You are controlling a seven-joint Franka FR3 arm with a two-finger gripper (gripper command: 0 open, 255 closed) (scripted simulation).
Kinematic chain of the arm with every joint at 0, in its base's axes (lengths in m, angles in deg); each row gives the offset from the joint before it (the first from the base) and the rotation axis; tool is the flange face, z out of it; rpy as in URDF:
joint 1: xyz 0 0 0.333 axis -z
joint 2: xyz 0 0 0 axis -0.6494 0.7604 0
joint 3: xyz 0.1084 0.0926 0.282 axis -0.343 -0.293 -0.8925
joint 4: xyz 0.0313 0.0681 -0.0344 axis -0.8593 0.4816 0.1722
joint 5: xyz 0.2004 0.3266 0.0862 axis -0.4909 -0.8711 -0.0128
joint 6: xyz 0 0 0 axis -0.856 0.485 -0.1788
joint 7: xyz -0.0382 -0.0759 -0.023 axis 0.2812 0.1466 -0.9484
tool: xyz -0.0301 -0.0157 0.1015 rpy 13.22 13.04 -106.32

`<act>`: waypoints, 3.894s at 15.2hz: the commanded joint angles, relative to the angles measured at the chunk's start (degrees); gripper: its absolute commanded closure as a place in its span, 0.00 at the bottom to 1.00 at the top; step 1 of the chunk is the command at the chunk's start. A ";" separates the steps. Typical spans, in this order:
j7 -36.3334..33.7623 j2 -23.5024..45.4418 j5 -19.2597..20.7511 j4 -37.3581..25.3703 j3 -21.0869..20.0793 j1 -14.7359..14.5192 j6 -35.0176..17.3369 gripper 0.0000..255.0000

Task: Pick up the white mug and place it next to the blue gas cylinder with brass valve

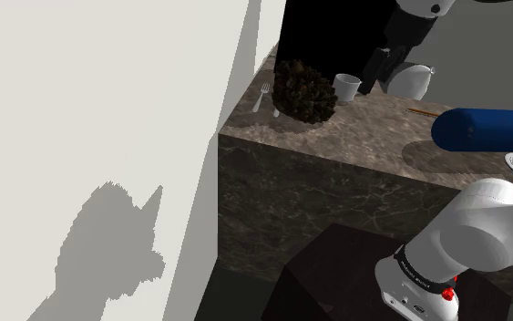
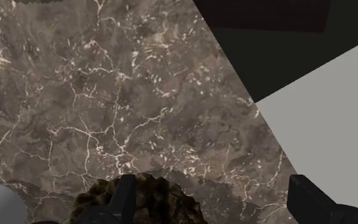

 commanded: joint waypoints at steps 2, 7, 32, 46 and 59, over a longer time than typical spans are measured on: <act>1.03 1.23 0.50 -0.19 1.04 0.33 -0.96 0.00; 6.08 8.21 2.47 -2.21 6.11 1.78 -5.55 0.00; 31.86 54.90 -6.73 -35.36 23.49 8.74 -14.88 0.00; 32.11 55.79 -7.10 -31.43 23.43 8.79 -19.64 0.00; 32.05 55.53 -6.98 -33.41 23.47 8.81 -17.42 1.00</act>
